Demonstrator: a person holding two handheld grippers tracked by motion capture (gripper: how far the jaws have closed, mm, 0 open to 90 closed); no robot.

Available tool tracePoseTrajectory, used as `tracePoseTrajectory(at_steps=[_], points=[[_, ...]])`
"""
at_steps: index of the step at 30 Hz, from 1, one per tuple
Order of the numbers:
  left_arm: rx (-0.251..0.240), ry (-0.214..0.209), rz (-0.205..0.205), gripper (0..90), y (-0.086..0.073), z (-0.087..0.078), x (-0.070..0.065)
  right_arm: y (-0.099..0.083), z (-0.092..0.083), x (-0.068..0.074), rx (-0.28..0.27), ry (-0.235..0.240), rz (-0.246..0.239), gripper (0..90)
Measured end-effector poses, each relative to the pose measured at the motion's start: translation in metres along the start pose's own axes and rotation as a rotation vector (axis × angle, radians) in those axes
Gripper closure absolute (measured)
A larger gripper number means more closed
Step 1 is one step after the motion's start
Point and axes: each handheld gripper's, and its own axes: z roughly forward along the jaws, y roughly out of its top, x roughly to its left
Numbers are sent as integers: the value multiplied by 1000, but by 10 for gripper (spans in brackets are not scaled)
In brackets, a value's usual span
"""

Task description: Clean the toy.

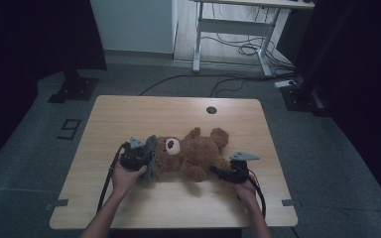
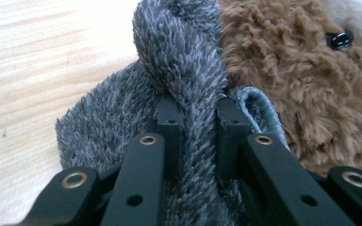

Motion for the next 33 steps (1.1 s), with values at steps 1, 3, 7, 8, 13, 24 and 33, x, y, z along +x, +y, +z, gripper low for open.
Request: tracePoseTrajectory(at_steps=[1,3,7,8,13,24,33], points=[[1,-10,-14,756,2,2,2,1,1,-1,-4,-6,-1,538],[0,-19,-26,755,4,3,4,2,1,-3,-11,-18,3,534],[-5,-12,-22,750,4,2,5,2,2,-7,-23,-18,11,525],[-9,-11,-25,748,4,1,5,2,2,-6,-22,-21,7,521],[-34,-4,-17,744,2,-14,8,3,-4,-1,-46,-62,-11,398],[-31,34,-15,735,-32,-53,28,-1,-20,0,-108,-75,1,272],[57,43,0,715,-71,-65,37,-11,-30,-2,-95,-79,-7,272]])
